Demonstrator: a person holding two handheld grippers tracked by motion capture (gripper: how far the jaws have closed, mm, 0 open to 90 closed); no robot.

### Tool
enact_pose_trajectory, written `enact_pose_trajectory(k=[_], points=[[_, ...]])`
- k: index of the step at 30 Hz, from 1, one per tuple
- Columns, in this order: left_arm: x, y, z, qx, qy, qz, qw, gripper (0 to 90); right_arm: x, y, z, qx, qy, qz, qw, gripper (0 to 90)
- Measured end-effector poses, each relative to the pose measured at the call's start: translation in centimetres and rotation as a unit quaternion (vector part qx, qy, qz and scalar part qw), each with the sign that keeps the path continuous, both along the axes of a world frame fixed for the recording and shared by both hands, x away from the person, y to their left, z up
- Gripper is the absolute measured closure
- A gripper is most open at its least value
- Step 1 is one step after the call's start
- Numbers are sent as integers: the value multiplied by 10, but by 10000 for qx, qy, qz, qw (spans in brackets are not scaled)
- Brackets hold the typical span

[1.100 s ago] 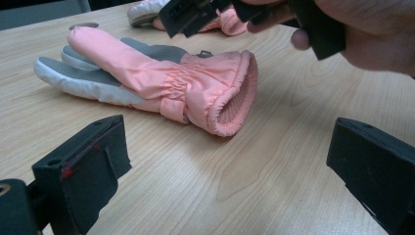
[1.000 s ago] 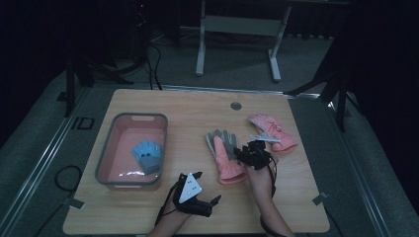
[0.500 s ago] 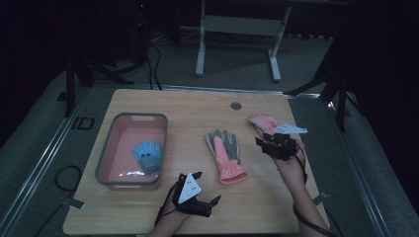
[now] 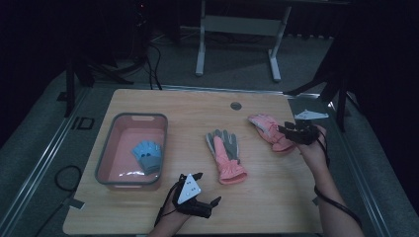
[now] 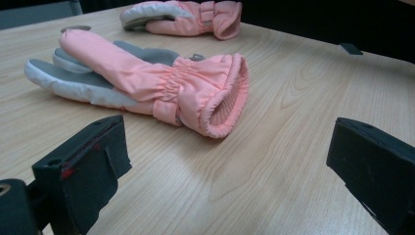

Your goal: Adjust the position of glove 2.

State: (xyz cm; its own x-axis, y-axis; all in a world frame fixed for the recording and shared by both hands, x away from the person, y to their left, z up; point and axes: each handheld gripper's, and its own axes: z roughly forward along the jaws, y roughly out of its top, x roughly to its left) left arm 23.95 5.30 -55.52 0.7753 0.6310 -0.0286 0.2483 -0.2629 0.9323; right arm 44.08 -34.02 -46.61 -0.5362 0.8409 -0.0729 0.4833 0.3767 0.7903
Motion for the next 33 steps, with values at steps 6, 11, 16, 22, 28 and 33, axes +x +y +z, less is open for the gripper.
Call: enact_pose_trajectory(k=[6, 11, 16, 22, 28, 33], points=[[1, 2, 0, -17, 48, 3, 10000, 21, 26, -10, -7, 185, 106, -100, 9997, 576], [0, 3, -1, -4, 49, -18, 10000, 21, 41, -7, -23, 245, 316, -27, 9992, 557], [0, 4, -2, -34, 72, -62, 9999, 22, 50, -10, -48, 354, 743, 132, 9965, 538], [1, 4, -2, -19, 80, -47, 10000, 22, 53, -2, -67, 82, 938, 93, 9955, 575], [0, 4, -2, -4, 64, -52, 10000, 22, 51, 4, -63, 42, 1063, -82, 9943, 847], [0, 4, -2, 0, 67, -36, 10000, 22, 43, 6, -52, 242, 998, -526, 9933, 883]])
